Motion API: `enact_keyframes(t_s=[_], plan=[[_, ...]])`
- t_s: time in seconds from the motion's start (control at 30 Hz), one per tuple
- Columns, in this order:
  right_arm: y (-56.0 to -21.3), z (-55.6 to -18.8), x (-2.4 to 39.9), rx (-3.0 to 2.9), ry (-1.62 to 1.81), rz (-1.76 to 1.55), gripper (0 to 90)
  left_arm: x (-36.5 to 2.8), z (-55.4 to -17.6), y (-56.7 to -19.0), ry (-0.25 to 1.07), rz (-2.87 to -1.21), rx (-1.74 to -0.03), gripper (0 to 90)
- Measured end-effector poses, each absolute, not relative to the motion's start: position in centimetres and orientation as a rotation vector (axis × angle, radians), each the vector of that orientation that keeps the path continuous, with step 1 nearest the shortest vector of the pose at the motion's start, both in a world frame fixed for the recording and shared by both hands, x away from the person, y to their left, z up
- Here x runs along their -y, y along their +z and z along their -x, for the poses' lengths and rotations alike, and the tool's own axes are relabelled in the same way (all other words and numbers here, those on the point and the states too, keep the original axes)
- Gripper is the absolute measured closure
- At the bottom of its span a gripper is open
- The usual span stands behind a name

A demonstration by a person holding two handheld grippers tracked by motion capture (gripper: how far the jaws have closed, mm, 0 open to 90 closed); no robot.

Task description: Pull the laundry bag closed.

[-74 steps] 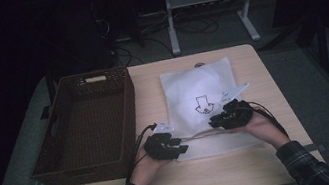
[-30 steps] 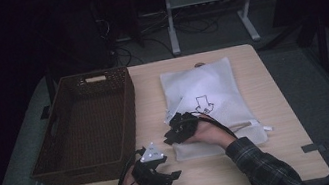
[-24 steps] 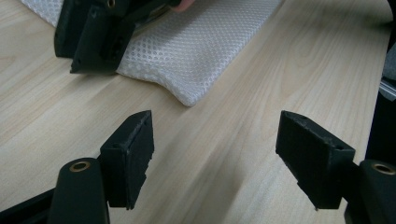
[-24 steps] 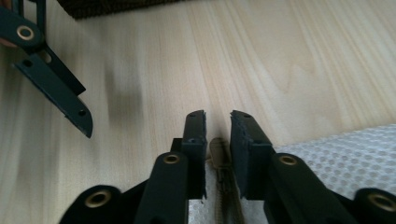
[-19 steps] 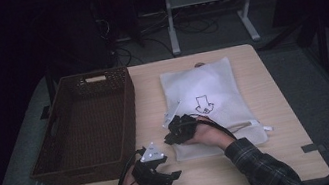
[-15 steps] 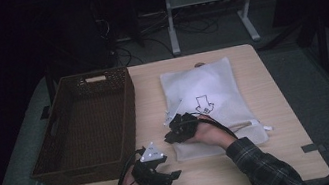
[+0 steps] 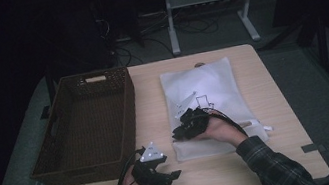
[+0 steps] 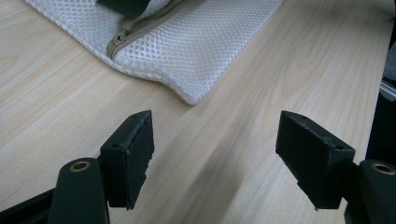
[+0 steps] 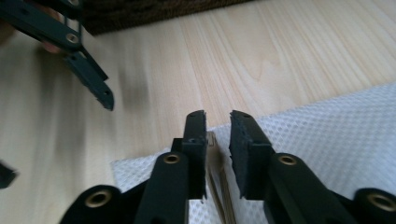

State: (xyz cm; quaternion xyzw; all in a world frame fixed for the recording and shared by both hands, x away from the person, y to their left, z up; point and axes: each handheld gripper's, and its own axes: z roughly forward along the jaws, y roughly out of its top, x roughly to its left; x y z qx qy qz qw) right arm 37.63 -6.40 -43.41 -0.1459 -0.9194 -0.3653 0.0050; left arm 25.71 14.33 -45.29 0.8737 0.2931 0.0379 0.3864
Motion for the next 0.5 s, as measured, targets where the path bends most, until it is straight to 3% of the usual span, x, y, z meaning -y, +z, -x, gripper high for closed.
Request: enact_keyframes(t_s=[0.23,0.5], plan=[[-42.6,-37.7,8.7,2.876,-1.154,0.49,64.9,-14.3,-25.7,-45.3,0.084,-2.224,-0.743,27.6],[-44.4,-37.9,10.2,2.924,-1.075,0.476,54.3,-14.2,-25.7,-45.4,0.082,-2.229,-0.74,27.6]])
